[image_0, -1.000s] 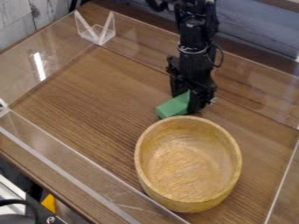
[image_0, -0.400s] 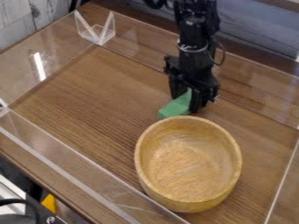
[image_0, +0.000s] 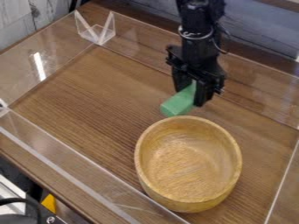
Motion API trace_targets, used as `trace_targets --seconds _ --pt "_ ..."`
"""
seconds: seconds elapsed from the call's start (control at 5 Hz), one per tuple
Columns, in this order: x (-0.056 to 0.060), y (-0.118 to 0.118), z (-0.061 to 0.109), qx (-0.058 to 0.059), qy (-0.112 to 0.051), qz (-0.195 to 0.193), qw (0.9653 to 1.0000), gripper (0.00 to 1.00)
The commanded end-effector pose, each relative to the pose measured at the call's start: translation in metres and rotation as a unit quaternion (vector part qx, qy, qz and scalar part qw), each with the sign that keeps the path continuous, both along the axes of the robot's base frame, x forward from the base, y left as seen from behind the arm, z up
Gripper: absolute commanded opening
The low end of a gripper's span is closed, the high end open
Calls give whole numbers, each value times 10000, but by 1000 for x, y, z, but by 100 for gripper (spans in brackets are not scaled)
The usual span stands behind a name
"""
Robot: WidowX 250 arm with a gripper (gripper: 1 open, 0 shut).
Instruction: Put the green block in the brown bowl
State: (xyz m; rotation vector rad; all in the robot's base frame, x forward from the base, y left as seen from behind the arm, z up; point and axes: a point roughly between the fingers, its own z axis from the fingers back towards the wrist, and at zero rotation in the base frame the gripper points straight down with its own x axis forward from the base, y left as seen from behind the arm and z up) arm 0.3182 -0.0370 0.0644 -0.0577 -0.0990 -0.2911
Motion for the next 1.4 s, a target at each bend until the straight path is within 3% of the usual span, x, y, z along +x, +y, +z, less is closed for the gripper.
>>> trace_targets --seconds 0.0,0.4,0.6,0.8,1.2 --pt "11 -16 36 -108 -526 -119 9985 0" --pt "-31 -29 57 -151 -460 -35 9988 0" --pt "-59 -29 56 -154 -365 -689 9968 0" --pt "-77 -34 56 -185 -308 -1376 9898 0" --pt "-87 -33 30 -196 -271 -2152 9760 0"
